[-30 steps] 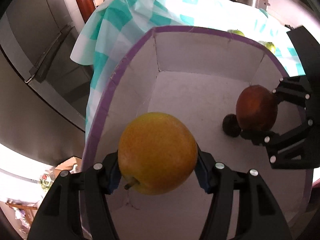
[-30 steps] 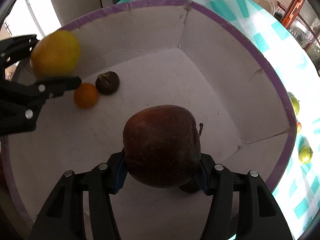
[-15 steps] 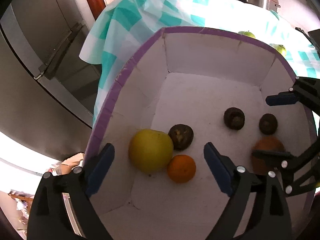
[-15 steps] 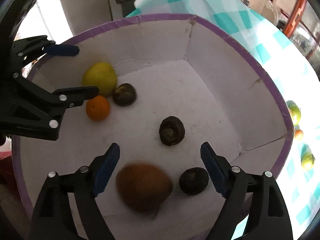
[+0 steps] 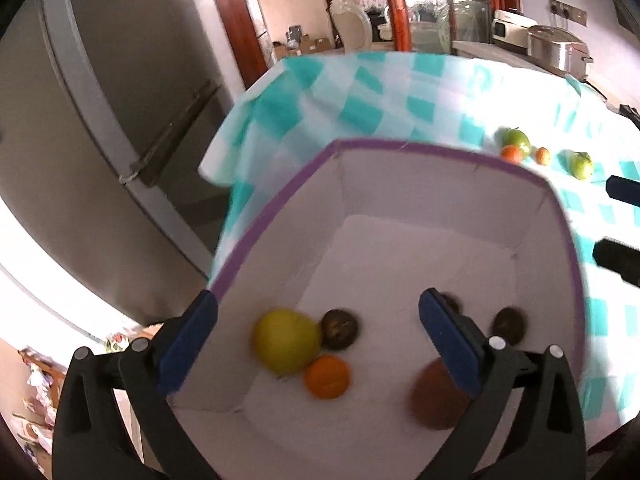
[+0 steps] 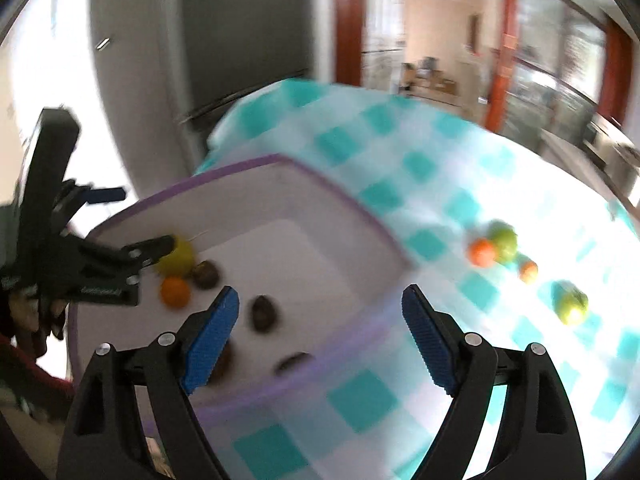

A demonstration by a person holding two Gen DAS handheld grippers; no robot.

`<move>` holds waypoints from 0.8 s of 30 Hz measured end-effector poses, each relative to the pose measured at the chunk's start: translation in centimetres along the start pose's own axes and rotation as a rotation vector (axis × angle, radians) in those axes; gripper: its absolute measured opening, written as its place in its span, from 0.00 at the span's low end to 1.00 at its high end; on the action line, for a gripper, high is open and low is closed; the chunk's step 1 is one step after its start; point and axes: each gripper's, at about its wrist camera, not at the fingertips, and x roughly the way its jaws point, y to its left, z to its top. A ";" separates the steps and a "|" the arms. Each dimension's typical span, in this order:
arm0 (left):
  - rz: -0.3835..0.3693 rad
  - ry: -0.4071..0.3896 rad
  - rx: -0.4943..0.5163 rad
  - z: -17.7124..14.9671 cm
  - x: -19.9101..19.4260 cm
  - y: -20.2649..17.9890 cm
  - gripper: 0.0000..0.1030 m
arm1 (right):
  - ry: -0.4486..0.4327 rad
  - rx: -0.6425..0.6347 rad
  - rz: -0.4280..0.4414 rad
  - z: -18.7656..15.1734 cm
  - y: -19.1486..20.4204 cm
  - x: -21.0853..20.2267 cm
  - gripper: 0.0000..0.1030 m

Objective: Organize fruits
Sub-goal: 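Open both grippers to drop the yellow fruit and red apple into the box, then grasp the large green tomato with the right gripper while the left grasps a tangerine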

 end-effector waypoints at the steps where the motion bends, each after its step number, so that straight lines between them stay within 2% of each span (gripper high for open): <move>1: -0.011 -0.005 0.006 0.5 -0.3 -0.9 0.98 | -0.003 0.043 -0.023 -0.6 -1.7 -1.1 0.79; 5: -0.101 -0.062 0.051 3.4 -2.3 -6.2 0.98 | 0.009 0.203 -0.150 -3.5 -7.8 -2.8 0.84; 10: -0.255 -0.105 0.154 6.2 -4.1 -15.1 0.98 | 0.126 0.376 -0.280 -10.0 -15.1 -3.7 0.84; 15: -0.403 -0.062 0.279 5.2 -3.9 -24.6 0.98 | 0.229 0.433 -0.335 -14.4 -20.5 -1.7 0.84; 18: -0.466 0.020 0.316 3.6 -2.5 -28.9 0.98 | 0.251 0.415 -0.343 -14.3 -24.1 0.7 0.84; 21: -0.468 0.081 0.336 2.3 -0.8 -30.3 0.98 | 0.246 0.393 -0.357 -12.9 -27.3 3.7 0.84; 24: -0.459 0.140 0.310 2.1 1.5 -30.9 0.98 | 0.233 0.382 -0.367 -10.4 -30.6 7.5 0.84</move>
